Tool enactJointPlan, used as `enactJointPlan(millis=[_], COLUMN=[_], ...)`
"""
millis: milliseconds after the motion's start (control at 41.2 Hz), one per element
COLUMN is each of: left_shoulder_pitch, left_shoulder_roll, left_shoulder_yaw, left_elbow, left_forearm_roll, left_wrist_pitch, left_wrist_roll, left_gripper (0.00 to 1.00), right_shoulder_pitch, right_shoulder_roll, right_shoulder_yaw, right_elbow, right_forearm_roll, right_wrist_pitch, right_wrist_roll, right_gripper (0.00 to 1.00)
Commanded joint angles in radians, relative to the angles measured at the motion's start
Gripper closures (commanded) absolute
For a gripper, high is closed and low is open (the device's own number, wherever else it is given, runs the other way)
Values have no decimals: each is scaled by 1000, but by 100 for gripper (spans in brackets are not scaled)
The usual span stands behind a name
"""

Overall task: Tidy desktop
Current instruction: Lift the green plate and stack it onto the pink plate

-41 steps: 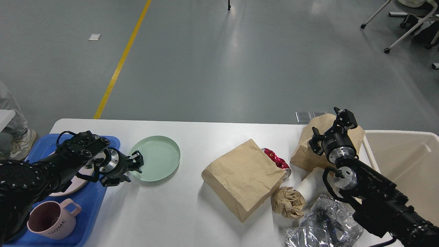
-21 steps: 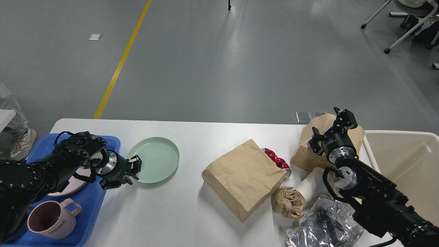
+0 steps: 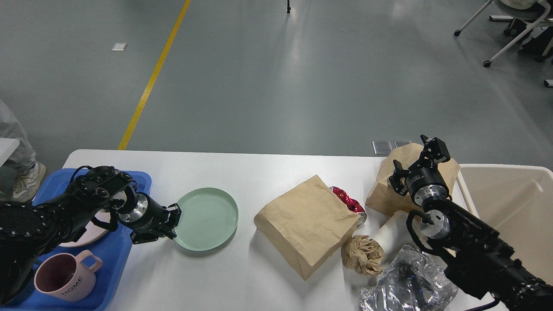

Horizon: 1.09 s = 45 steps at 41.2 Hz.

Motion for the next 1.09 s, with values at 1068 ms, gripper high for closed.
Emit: enactJointPlan(millis=[1068], left_shoulder_pitch=[-142], left_shoulder_roll=[483], left_shoulder_yaw=[7], left_elbow=[6], left_forearm_roll=[22], left_wrist_pitch=[-213], left_wrist_roll=[34], left_gripper=[100], right_shoulder_pitch=[0], right_shoulder_roll=[0], right_shoulder_yaw=[0], right_elbow=[0], right_forearm_roll=[1], right_wrist_pitch=[0], right_wrist_roll=[0], right_gripper=[0])
